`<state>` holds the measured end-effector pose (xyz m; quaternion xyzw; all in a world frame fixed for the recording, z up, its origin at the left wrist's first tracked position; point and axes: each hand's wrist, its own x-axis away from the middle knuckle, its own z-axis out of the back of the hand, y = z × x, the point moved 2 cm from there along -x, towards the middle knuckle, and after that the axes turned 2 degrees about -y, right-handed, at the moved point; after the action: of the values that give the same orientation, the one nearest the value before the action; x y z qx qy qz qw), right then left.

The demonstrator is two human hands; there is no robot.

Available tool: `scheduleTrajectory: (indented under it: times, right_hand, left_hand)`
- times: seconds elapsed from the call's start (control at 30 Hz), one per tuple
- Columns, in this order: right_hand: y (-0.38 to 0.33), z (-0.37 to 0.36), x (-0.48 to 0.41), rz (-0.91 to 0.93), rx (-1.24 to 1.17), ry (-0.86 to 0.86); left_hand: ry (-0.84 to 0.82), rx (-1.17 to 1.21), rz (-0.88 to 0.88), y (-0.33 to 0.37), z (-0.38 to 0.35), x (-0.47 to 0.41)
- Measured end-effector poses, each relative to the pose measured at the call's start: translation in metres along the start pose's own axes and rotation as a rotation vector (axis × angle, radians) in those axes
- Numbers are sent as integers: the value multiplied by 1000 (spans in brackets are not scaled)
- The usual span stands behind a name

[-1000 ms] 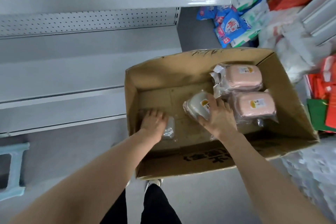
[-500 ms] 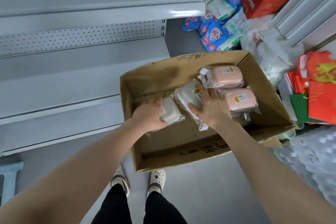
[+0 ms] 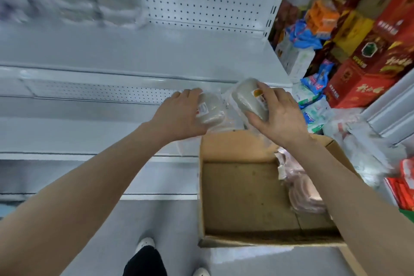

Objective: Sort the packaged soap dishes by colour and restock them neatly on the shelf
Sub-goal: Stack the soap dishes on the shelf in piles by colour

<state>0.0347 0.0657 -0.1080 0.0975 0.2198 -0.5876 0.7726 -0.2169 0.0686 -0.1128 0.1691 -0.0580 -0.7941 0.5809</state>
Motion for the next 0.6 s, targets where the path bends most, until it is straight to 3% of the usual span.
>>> scheduleTrajectory:
  times: [0.2, 0.6]
  right_hand:
    - [-65, -5, -81, 158, -20, 47]
    - [-190, -68, -255, 198, -144, -38]
  left_hand:
    - [161, -85, 48, -83, 74, -11]
    - [143, -206, 143, -314, 185, -117]
